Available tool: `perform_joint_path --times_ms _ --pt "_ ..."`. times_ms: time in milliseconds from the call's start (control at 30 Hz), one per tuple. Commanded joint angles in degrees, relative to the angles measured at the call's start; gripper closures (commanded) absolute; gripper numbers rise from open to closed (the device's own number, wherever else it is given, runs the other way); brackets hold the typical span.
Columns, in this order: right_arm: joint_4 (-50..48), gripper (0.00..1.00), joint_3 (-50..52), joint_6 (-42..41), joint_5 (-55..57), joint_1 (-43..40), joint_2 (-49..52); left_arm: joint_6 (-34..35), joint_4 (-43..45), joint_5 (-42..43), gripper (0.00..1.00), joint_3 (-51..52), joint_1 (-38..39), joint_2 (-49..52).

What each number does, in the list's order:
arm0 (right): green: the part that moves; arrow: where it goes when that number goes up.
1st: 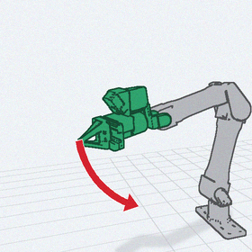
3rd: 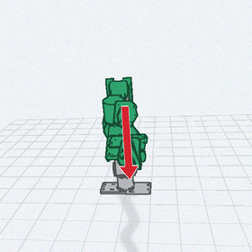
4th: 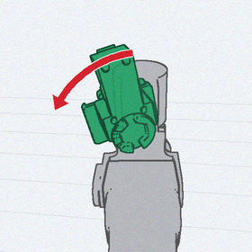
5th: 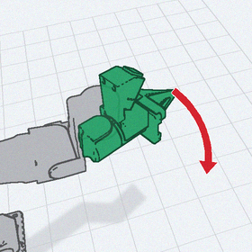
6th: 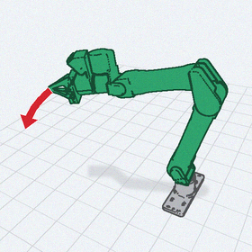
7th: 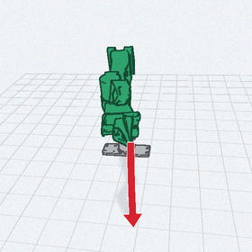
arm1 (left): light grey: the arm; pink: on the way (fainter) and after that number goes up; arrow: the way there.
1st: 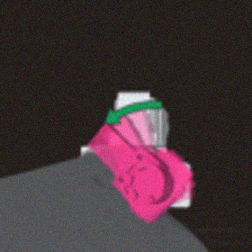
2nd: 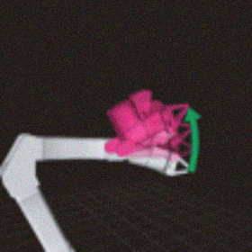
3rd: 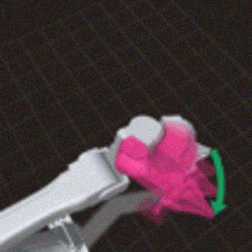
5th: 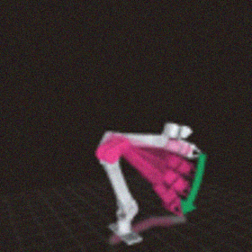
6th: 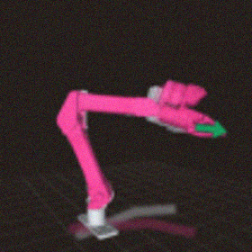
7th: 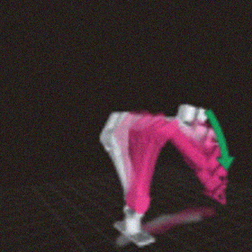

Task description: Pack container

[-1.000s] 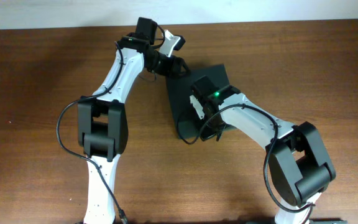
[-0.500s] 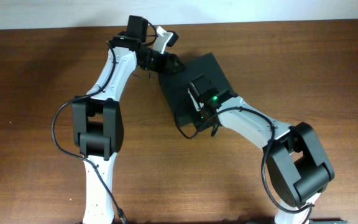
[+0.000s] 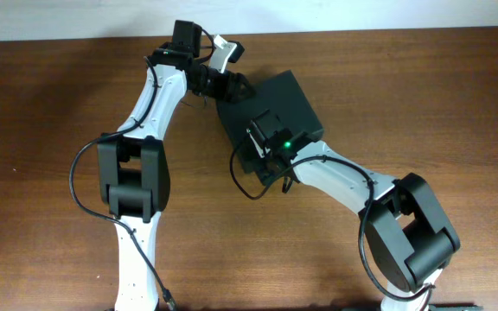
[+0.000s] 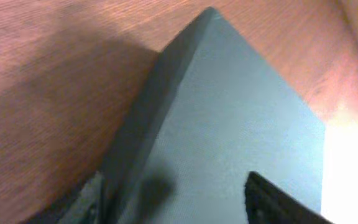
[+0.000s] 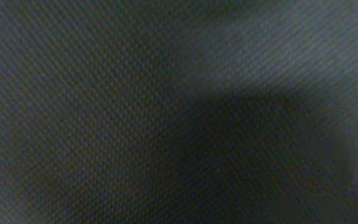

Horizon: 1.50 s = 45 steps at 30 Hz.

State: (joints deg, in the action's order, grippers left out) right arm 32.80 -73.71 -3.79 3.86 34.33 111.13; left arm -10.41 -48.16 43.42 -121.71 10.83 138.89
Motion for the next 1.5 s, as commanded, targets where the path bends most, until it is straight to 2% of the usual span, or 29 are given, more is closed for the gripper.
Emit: perform_joint_path --times_ms 0,167,300,400,600,733,900,1133,1467 --pt "0.2 0.96 -5.0 3.0 2.8 -1.7 -5.0 5.5 -0.9 6.1 0.29 -0.9 -1.7 0.3" --pt "3.6 0.96 -12.9 3.3 2.8 -3.9 -11.1 11.8 -1.4 6.4 0.27 -4.1 -8.0 0.3" --pt "7.1 0.96 -19.0 1.6 2.8 -8.8 -13.4 12.4 -5.8 5.4 0.27 -9.3 -12.1 0.3" --pt "9.3 0.96 -21.0 1.4 1.4 -14.3 -13.4 12.4 -9.8 0.5 0.26 -13.9 -14.1 0.3" --pt "12.7 0.96 -19.8 -2.4 -3.6 -24.8 -8.4 12.3 -19.5 -7.6 0.25 -21.5 -14.9 0.3" --pt "13.7 0.96 -19.6 -2.8 -13.3 -28.5 -2.1 12.2 -24.8 -13.6 0.25 -22.7 -13.7 0.3" --pt "12.9 0.96 -19.6 -5.8 -15.0 -28.7 3.6 12.1 -29.0 -21.2 0.25 -22.7 -12.7 0.3" --pt "12.0 0.96 -19.6 -5.7 -19.6 -26.3 9.1 12.1 -29.4 -22.1 0.25 -22.7 -13.0 0.3" --pt "17.3 0.96 -19.6 -5.5 -21.7 -19.8 9.4 12.2 -31.1 -28.8 0.24 -22.7 -13.4 0.3"
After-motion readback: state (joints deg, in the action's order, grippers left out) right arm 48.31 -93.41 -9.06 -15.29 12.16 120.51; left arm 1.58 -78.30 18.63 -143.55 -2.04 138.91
